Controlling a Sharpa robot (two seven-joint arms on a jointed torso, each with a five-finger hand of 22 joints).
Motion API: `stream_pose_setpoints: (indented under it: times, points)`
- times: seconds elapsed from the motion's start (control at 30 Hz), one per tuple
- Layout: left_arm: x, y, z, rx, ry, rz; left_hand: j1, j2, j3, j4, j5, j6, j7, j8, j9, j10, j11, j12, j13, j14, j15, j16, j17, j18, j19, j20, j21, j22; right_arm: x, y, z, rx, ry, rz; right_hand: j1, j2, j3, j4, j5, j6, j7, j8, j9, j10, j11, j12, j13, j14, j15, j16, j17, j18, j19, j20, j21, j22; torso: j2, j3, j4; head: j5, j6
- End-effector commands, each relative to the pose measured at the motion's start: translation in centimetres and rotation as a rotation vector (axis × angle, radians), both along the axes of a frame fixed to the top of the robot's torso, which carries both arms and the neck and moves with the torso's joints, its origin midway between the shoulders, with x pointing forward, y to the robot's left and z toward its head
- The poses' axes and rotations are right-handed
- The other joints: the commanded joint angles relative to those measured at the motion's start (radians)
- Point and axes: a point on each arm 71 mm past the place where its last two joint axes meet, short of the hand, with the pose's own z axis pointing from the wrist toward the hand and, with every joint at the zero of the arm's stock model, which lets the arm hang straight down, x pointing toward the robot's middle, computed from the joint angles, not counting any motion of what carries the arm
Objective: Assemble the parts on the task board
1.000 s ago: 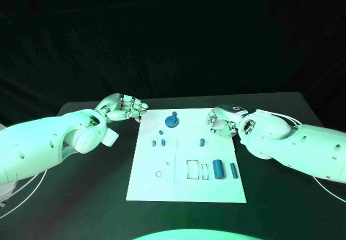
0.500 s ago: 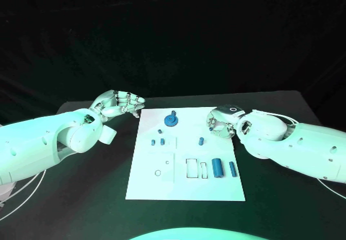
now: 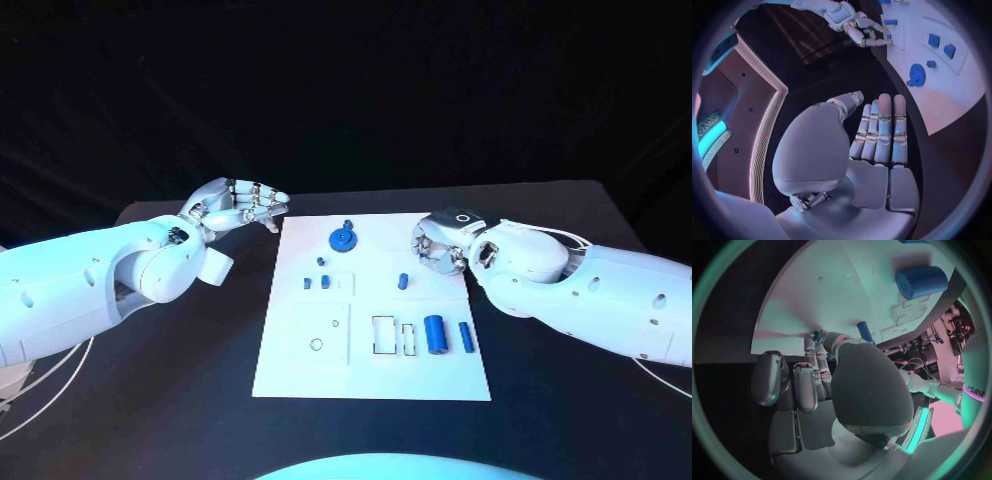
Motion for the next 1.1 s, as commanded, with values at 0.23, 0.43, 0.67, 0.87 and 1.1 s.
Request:
stream_pose_setpoints:
  times: [0.23,0.43,0.67,0.87,1.1]
  points:
    - [0.0,-0.4,0.1,-0.012,0.003,-0.025,0.038,0.004,0.006,-0.032,0.002,0.009,0.0,0.004,0.0,0.012,0.001,-0.009,-0.007,0.01,-0.003,-0.016,-0.006,0.014,0.015,-0.008,0.009,0.009,-0.7,0.1,-2.3,-0.124,0.114,0.0,-0.026,0.014,0.026,-0.028,-0.003,0.027,-0.013,0.014,0.012,0.035,-0.013,-0.019,-0.013,0.055,-0.017,0.0,0.037,0.003,0.003,-0.011,-0.003,0.105,0.0,-0.0018,-0.0014,-0.001,-0.004]
    - [0.0,-0.4,0.0,-0.008,0.005,-0.028,0.042,0.004,0.008,-0.038,0.003,0.011,0.0,0.005,-0.001,0.013,0.001,-0.011,-0.009,0.011,-0.004,-0.02,-0.007,0.013,0.015,-0.01,0.015,0.014,-0.6,0.1,-2.3,-0.15,0.093,-0.012,-0.02,0.034,0.057,-0.078,-0.002,0.031,-0.01,0.017,0.021,0.056,-0.015,-0.03,-0.021,0.054,-0.02,-0.004,0.033,0.001,0.008,-0.016,0.008,0.113,-0.001,-0.0012,-0.0014,-0.004,-0.004]
    - [0.0,-0.4,0.0,-0.004,0.005,-0.032,0.045,0.006,0.01,-0.044,0.004,0.012,0.001,0.004,-0.002,0.014,0.001,-0.014,-0.011,0.011,-0.004,-0.025,-0.009,0.012,0.012,-0.011,0.021,0.02,-0.6,0.3,-2.0,-0.168,0.018,-0.019,-0.036,0.037,0.082,-0.123,-0.003,0.046,-0.011,0.023,0.032,0.087,-0.019,-0.032,-0.025,0.054,-0.023,-0.008,0.027,-0.004,0.016,-0.019,0.037,0.128,-0.001,-0.0014,-0.0014,-0.004,-0.005]
    - [0.0,-0.4,0.0,-0.002,0.004,-0.03,0.045,0.006,0.01,-0.044,0.004,0.012,0.002,0.003,-0.003,0.013,0.002,-0.015,-0.011,0.011,-0.003,-0.026,-0.01,0.012,0.012,-0.011,0.022,0.022,-0.7,0.6,-1.4,-0.119,-0.043,-0.011,-0.049,0.036,0.089,-0.139,-0.003,0.055,-0.012,0.026,0.037,0.103,-0.022,-0.032,-0.026,0.05,-0.027,-0.027,-0.001,-0.01,0.027,-0.021,0.071,0.143,0.0,-0.0018,0.0002,-0.005,-0.002]
    - [0.0,-0.3,0.0,0.0,0.006,-0.028,0.043,0.007,0.011,-0.045,0.004,0.011,0.003,0.002,-0.003,0.011,0.003,-0.017,-0.013,0.012,-0.002,-0.028,-0.011,0.011,0.009,-0.011,0.025,0.025,-0.9,0.6,-0.7,-0.029,-0.092,-0.007,-0.053,0.037,0.091,-0.142,-0.003,0.055,-0.011,0.025,0.038,0.106,-0.022,-0.033,-0.027,0.048,-0.029,-0.035,-0.014,-0.009,0.026,-0.021,0.065,0.141,-0.001,-0.0019,-0.0008,-0.002,-0.001]
